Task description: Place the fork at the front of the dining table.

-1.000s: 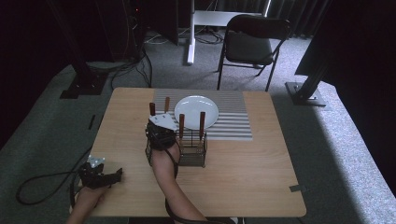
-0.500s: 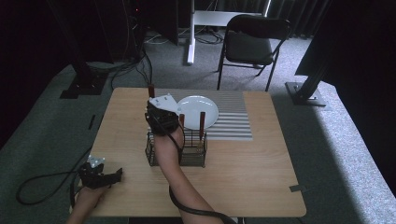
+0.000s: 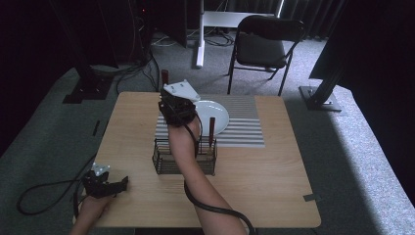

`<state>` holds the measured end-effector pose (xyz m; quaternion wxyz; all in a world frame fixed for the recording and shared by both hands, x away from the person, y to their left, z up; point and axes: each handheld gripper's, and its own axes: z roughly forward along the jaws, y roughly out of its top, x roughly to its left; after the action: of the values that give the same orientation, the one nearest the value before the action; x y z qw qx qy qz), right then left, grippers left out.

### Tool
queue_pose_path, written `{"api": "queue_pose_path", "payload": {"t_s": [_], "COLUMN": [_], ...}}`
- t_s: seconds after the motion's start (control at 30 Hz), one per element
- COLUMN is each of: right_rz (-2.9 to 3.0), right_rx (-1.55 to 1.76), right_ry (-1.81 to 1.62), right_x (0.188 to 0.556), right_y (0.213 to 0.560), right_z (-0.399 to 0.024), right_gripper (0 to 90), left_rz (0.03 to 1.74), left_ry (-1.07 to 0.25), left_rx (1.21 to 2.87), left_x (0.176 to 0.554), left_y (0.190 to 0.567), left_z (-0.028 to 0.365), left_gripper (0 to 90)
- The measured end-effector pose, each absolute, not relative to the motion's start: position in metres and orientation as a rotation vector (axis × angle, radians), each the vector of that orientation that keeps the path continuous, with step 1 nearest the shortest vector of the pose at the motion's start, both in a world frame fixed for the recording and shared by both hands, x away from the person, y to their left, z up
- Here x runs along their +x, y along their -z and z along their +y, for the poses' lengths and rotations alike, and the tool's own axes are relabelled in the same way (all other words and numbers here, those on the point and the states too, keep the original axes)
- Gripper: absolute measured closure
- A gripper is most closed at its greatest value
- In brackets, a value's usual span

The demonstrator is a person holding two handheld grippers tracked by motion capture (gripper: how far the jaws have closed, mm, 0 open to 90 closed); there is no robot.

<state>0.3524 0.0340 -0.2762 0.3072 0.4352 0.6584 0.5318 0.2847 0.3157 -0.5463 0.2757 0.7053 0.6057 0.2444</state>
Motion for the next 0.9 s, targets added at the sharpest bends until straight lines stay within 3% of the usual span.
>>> {"api": "queue_pose_path", "payload": {"t_s": [0.43, 0.9], "right_rz": [1.646, 1.623], "right_rx": [1.198, 1.253], "right_ry": [-1.346, -1.256], "right_x": [0.376, 0.394], "right_y": [0.258, 0.274], "right_z": [-0.015, -0.054], "right_gripper": [76.4, 76.4], "left_rz": [1.628, 1.627], "left_ry": [-0.653, -0.656], "left_rx": [1.899, 1.898], "left_x": [0.285, 0.285], "left_y": [0.546, 0.546], "left_z": [0.316, 0.316], "left_gripper": [0.7, 0.7]}}
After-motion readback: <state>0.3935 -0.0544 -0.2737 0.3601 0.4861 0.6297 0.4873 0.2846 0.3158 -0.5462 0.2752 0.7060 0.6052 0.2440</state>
